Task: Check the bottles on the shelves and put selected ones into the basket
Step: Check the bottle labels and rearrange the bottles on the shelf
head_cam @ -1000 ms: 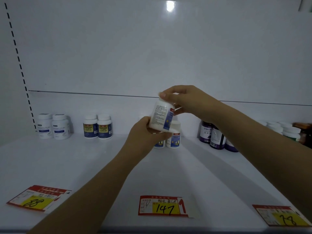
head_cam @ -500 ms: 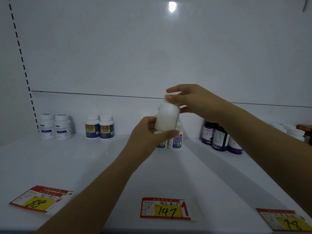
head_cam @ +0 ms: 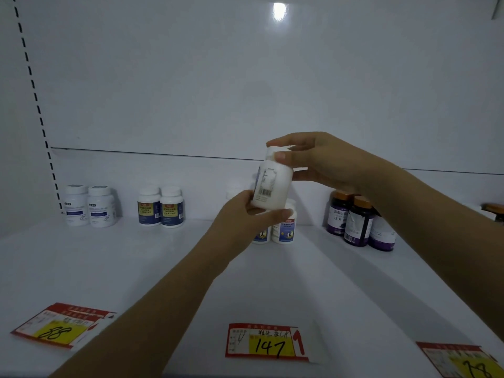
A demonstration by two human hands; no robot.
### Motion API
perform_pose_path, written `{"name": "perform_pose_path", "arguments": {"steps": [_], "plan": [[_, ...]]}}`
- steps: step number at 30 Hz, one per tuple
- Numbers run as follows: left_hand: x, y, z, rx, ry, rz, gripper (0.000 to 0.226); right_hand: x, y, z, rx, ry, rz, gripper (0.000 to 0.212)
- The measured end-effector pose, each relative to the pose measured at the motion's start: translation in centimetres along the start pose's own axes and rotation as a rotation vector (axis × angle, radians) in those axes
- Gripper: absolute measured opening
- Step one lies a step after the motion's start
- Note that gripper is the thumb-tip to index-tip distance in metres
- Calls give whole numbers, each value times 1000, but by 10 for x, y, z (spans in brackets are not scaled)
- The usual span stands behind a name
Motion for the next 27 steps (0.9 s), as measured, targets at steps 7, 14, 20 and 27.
{"name": "perform_pose_path", "arguments": {"steps": [7, 14, 20, 27], "plan": [[2, -2, 1, 57, -90, 153, 47, 8, 1, -4, 30, -39, -83, 35], [-8, -9, 7, -26, -60, -33, 36, 3, 2, 0, -6, 43, -8, 27], [-9, -9, 7, 11, -52, 70, 45, 6, 0, 6, 26, 61, -38, 35], [-3, -6, 2, 55, 33, 73, 40, 4, -4, 15, 91, -3, 0, 37]]}}
Point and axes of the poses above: each hand's wrist, its own y-axis towards the middle knuckle, its own x-axis out of the palm, z = x × y, the point moved 1 cm from there along y, towards the middle knuckle, and after that the axes turned 14 degrees about -x, right-handed, at the moved point
